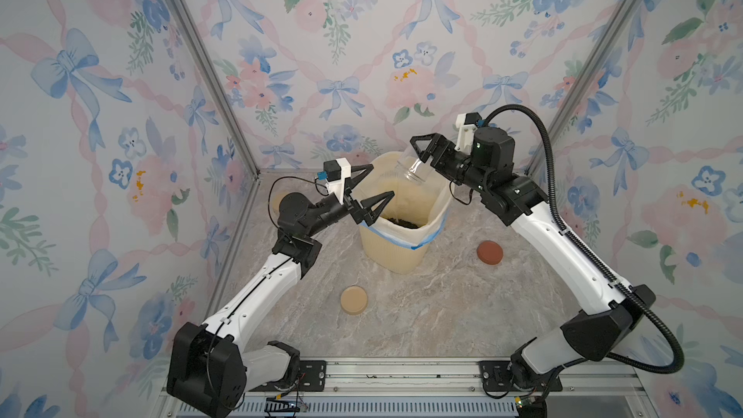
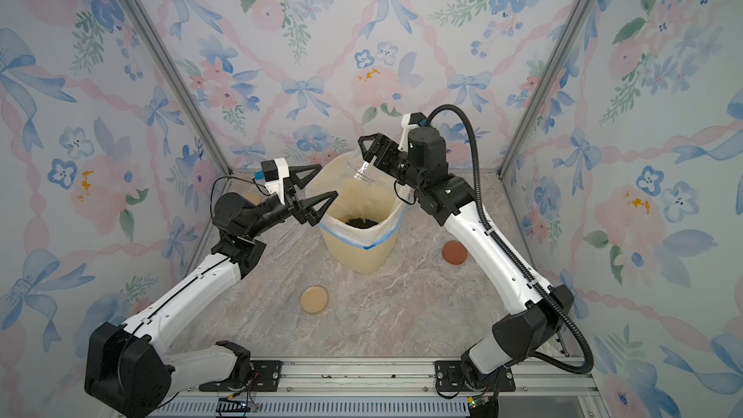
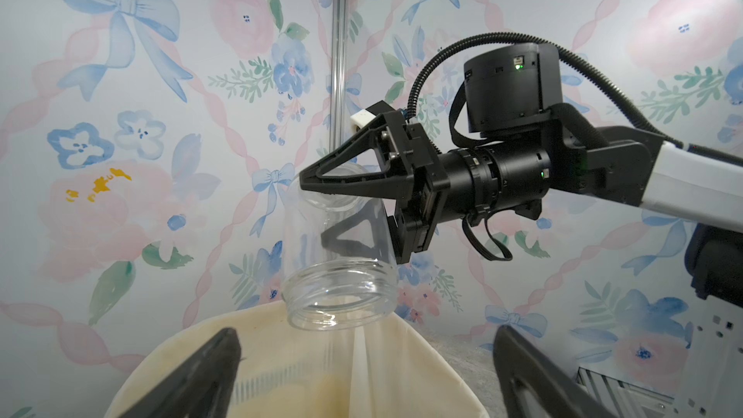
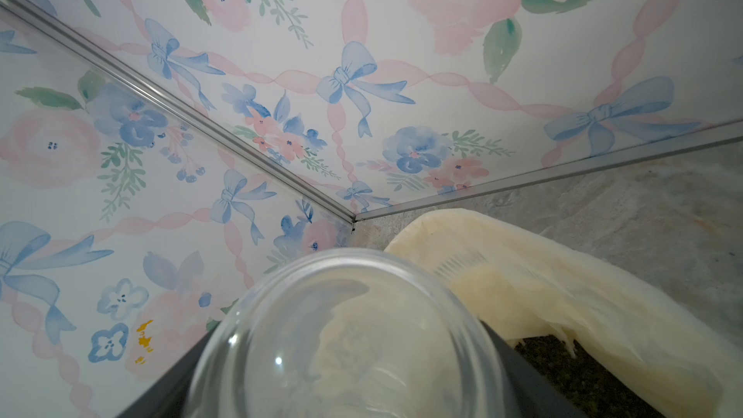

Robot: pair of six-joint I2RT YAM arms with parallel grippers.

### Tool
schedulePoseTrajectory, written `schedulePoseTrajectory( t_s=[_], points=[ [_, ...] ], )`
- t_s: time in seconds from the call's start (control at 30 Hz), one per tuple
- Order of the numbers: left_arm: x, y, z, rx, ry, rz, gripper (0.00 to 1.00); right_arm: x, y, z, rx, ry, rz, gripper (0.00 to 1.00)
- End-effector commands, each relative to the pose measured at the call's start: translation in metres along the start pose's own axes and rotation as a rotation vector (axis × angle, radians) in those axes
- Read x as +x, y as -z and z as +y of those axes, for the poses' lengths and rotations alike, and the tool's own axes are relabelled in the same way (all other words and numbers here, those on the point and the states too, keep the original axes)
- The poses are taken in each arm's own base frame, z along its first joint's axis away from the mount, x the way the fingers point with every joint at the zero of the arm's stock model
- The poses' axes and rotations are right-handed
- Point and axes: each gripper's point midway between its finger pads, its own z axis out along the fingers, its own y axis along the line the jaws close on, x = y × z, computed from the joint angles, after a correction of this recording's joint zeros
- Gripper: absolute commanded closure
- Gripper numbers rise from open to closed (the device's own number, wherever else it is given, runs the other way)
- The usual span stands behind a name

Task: Empty moldy tea leaves from jars
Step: Place the jar at the center of the board.

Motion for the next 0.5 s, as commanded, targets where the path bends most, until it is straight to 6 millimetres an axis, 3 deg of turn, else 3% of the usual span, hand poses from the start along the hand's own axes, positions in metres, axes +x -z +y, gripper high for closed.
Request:
schedulePoseTrajectory(
  t_s=[0.0,0.2,0.47],
  points=[
    [-0.011,-0.011,0.0,-0.015,-0.151,-0.038,0.02,-0.025,0.024,0.028,-0.121,-0.131,-0.085,0.25],
    [-0.004,-0.028,-0.005,0.032,-0.156,-0.028,0.02,-0.031,0.036,0.013,-0.112,-0.221,-0.149,0.26],
    [0.004,-0.038,-0.015,0.069,-0.191,-0.019,0.02,-0.034,0.046,0.01,-0.125,-0.297,-0.17,0.27]
  ],
)
